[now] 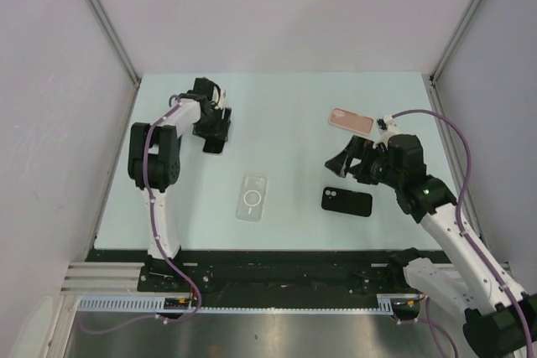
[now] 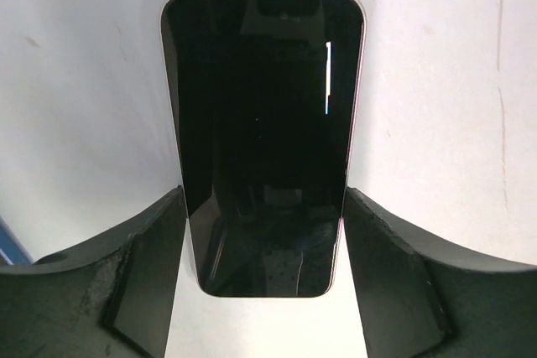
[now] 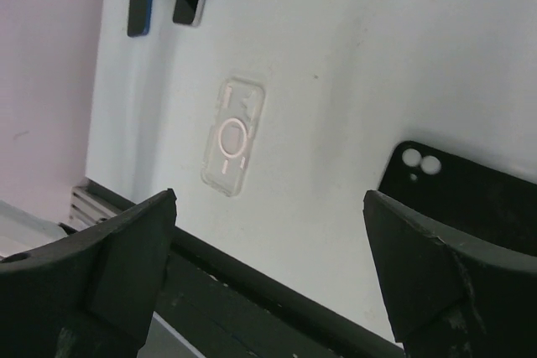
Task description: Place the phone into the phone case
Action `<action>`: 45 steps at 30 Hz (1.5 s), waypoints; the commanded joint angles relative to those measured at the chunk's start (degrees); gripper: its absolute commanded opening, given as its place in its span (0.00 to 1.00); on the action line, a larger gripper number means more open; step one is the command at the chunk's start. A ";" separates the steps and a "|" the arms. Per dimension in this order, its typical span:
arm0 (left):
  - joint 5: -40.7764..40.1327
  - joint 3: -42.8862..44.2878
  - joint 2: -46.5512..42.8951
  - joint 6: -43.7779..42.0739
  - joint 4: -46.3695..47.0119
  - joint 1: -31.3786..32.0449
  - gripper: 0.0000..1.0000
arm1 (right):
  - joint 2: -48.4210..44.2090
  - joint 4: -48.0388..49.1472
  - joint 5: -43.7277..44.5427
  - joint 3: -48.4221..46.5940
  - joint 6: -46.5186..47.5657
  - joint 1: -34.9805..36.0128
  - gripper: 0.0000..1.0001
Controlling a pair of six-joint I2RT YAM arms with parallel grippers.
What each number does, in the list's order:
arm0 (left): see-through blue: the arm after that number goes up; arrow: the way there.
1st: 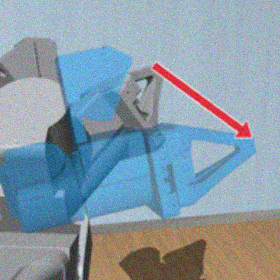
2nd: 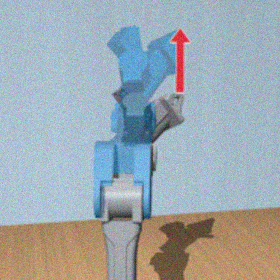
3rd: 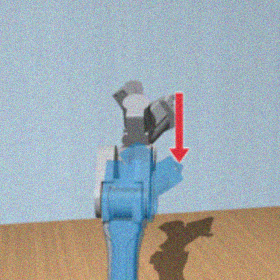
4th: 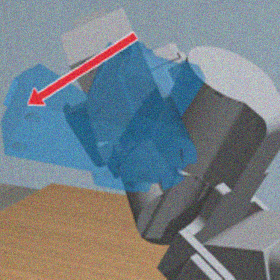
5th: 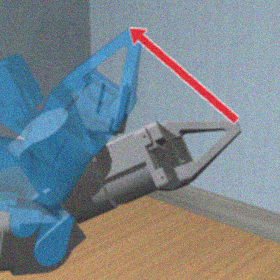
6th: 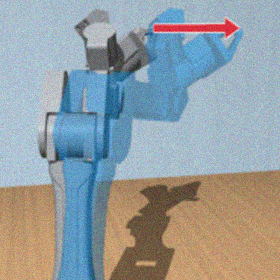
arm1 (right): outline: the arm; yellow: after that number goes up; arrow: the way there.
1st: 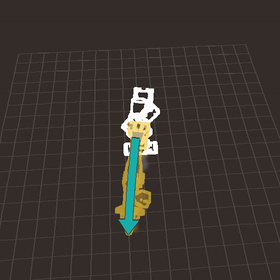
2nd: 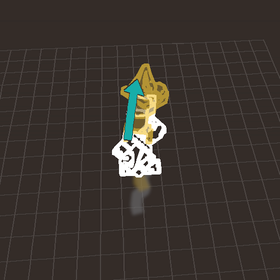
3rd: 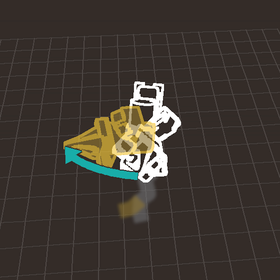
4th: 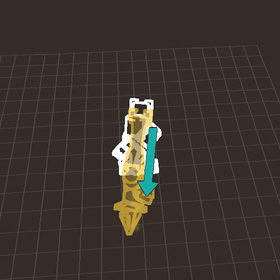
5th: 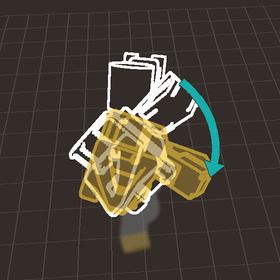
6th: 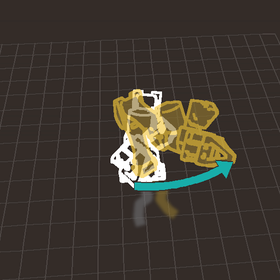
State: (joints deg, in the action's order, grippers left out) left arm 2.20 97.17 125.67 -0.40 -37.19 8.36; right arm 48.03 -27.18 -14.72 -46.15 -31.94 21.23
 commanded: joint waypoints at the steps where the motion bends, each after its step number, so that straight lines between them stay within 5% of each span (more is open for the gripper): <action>1: 7.55 -5.58 -6.04 3.30 -1.48 0.60 0.55 | 8.03 10.37 -3.73 0.45 -10.75 -0.14 0.96; 11: 16.25 -16.20 -16.23 9.36 0.89 2.27 0.47 | 19.64 32.69 -6.28 0.53 -21.74 0.30 0.76; 17: 17.93 -19.99 -19.23 14.98 3.17 6.66 0.45 | 26.48 36.93 -6.01 0.45 -24.04 2.58 0.68; 35: 10.73 -39.59 -36.89 26.33 9.06 21.60 0.42 | 26.06 27.80 -3.65 0.45 -16.22 4.96 0.71; 45: 8.53 -41.79 -34.09 29.58 11.35 24.60 0.43 | 22.64 23.05 -2.33 1.06 -12.89 4.87 0.73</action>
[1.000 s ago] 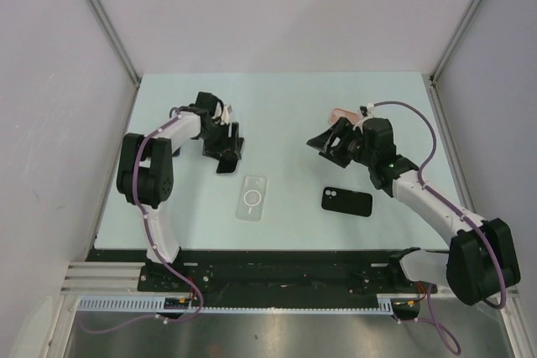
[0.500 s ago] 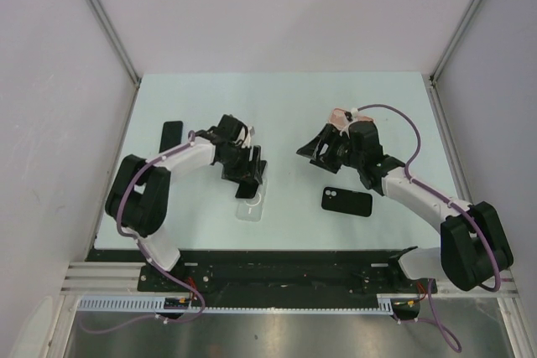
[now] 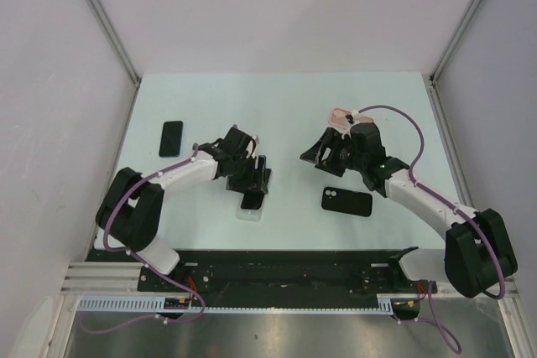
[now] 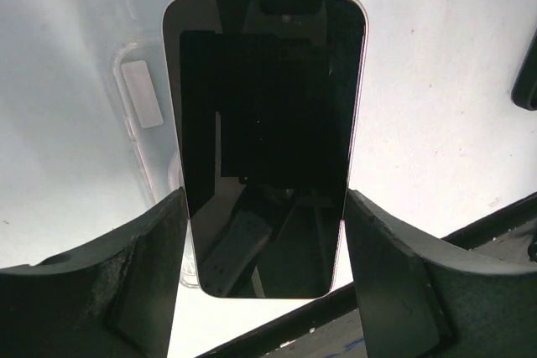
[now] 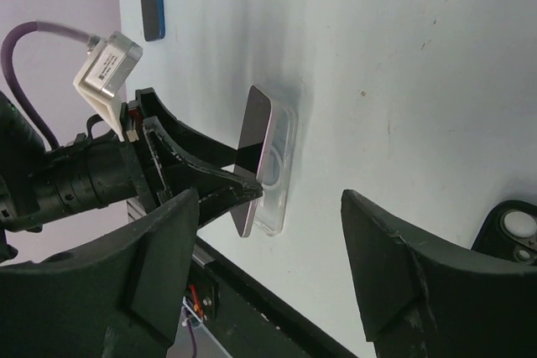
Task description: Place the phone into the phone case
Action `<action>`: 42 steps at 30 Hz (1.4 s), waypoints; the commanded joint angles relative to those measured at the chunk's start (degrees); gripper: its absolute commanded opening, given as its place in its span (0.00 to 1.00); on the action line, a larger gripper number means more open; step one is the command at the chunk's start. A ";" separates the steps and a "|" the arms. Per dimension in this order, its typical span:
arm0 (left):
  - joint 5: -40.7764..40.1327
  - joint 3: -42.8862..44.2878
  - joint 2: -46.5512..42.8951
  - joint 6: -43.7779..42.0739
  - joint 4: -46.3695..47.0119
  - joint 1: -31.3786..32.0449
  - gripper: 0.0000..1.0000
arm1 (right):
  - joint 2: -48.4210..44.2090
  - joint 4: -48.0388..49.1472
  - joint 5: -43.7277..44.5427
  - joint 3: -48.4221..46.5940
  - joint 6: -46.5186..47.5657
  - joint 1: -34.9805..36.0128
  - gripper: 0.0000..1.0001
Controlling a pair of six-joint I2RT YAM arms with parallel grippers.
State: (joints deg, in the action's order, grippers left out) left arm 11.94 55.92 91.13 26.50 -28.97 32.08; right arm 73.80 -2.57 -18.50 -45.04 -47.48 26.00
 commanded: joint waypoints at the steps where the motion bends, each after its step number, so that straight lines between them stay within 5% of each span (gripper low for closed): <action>1: -1.40 -0.72 0.62 3.03 3.22 0.97 0.43 | -3.40 -2.00 1.89 -0.05 2.75 0.10 0.73; 12: -3.86 -3.45 0.36 5.23 3.13 1.76 0.60 | -5.16 -3.15 2.24 -0.05 3.71 -0.42 0.74; 24: -4.30 1.11 -5.88 3.83 -1.17 2.47 1.00 | -4.28 -3.58 1.89 -0.05 3.89 -0.07 0.77; 27: -5.70 2.43 -6.58 2.60 -2.31 1.42 0.99 | -3.84 -3.76 1.63 -0.05 4.07 0.10 0.78; 30: -4.05 2.18 -5.97 2.50 -3.11 -3.23 0.88 | -2.70 -3.41 1.80 0.04 3.72 1.33 0.75; 33: -4.55 1.04 -5.27 1.80 -3.11 -9.21 0.46 | -0.59 -2.10 1.98 0.21 3.19 3.61 0.68; 42: -2.19 -4.05 -2.81 0.30 -0.83 -14.06 0.04 | 7.75 -2.35 6.54 0.21 5.73 12.14 0.46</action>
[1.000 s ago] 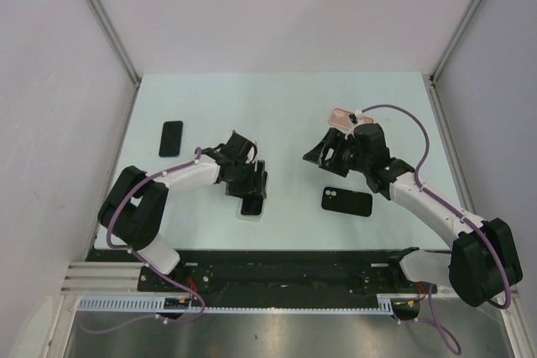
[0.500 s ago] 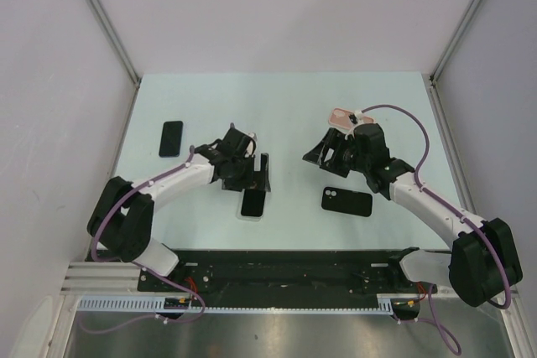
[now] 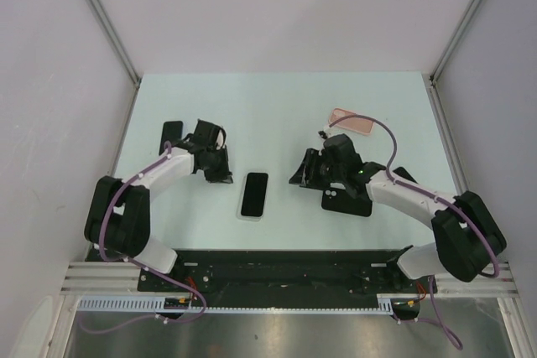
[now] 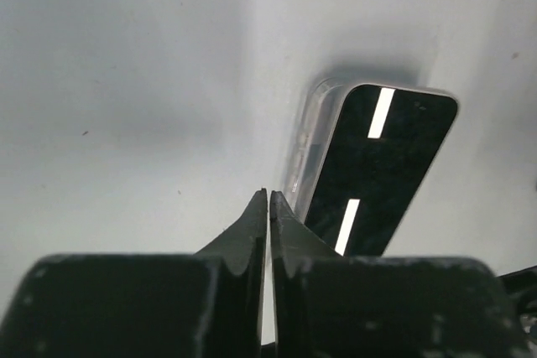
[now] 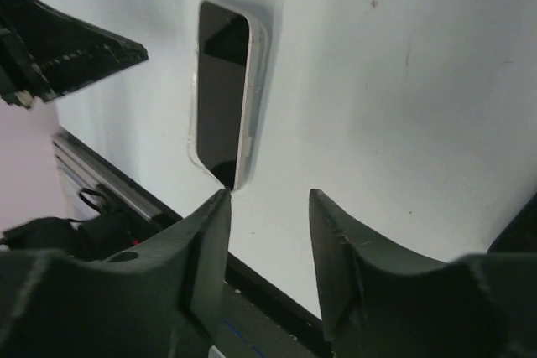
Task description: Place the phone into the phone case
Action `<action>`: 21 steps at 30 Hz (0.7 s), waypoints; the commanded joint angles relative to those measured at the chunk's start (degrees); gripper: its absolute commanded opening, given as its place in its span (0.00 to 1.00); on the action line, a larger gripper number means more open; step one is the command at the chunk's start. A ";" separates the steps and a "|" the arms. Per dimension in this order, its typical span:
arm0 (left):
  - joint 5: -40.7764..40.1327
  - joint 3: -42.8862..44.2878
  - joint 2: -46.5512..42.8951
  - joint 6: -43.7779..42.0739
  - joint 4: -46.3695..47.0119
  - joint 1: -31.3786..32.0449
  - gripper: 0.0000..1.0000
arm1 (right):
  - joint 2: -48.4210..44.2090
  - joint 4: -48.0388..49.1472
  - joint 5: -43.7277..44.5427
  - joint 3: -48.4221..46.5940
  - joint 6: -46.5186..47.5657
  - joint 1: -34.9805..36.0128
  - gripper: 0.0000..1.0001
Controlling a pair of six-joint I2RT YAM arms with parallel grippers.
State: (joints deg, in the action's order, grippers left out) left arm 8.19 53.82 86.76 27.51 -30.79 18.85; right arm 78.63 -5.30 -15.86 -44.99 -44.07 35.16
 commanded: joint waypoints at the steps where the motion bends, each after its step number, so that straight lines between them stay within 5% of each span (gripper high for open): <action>1: 2.61 -2.58 2.79 -0.53 1.51 -0.83 0.02 | 3.72 0.20 4.25 0.08 2.41 3.42 0.43; 8: 7.28 -8.03 3.68 3.07 8.10 0.48 0.04 | 4.87 -1.20 8.73 0.17 5.48 6.50 0.36; 21: 6.84 -11.02 1.75 12.83 13.64 14.90 0.13 | 5.57 -4.37 11.99 0.08 10.67 6.50 0.33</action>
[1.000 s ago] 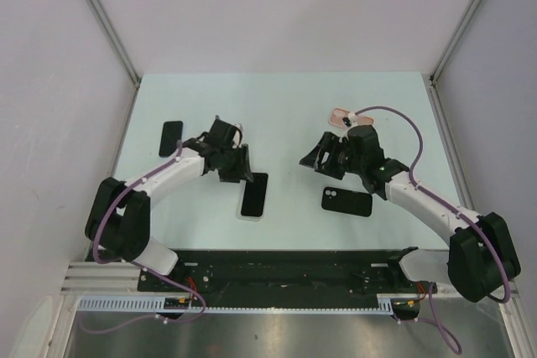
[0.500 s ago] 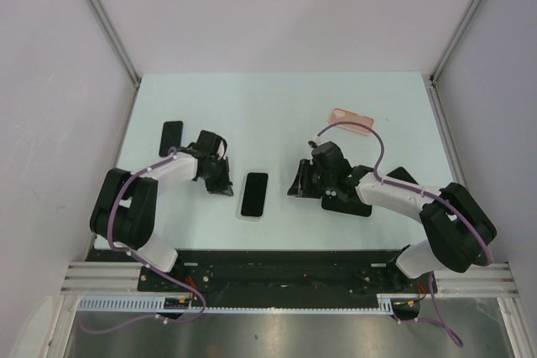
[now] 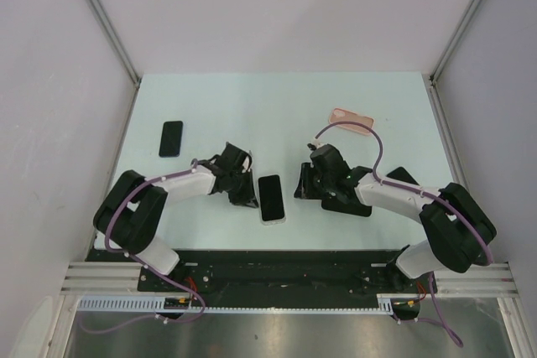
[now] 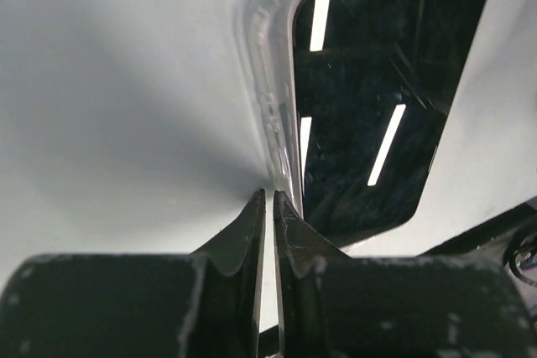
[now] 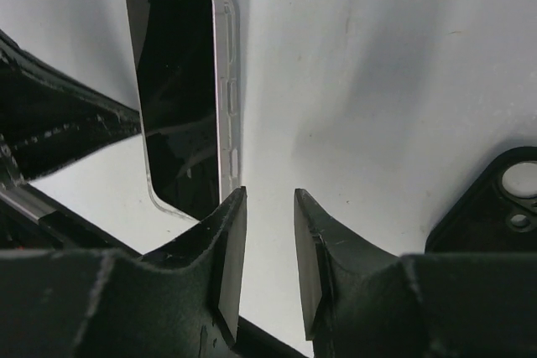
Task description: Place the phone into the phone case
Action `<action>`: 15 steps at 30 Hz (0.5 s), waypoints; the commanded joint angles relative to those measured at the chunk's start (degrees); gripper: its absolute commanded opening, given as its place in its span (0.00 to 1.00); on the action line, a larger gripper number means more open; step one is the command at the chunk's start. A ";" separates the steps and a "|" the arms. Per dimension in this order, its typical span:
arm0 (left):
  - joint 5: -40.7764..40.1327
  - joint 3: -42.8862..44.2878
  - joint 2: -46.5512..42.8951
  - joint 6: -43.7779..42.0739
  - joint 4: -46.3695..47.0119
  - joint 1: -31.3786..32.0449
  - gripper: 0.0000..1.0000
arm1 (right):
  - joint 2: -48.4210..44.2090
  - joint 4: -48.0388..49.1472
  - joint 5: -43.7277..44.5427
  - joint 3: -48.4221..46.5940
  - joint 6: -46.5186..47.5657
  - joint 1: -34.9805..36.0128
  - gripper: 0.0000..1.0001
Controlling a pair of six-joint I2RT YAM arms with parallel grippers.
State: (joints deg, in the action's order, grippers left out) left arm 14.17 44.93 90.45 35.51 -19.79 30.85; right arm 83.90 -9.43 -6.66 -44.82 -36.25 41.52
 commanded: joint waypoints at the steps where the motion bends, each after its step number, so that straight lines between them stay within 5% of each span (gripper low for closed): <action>1: 1.55 -2.65 -2.99 5.44 3.35 2.81 0.13 | 0.65 0.11 3.05 -0.01 3.11 0.14 0.33; 15: 4.11 -4.15 -3.62 4.49 6.70 -5.18 0.13 | 9.08 8.72 2.17 -1.06 -1.80 1.37 0.29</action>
State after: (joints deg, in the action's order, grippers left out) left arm 16.14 41.23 88.14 39.13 -16.27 28.32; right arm 90.67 -5.78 -5.19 -44.82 -35.99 42.57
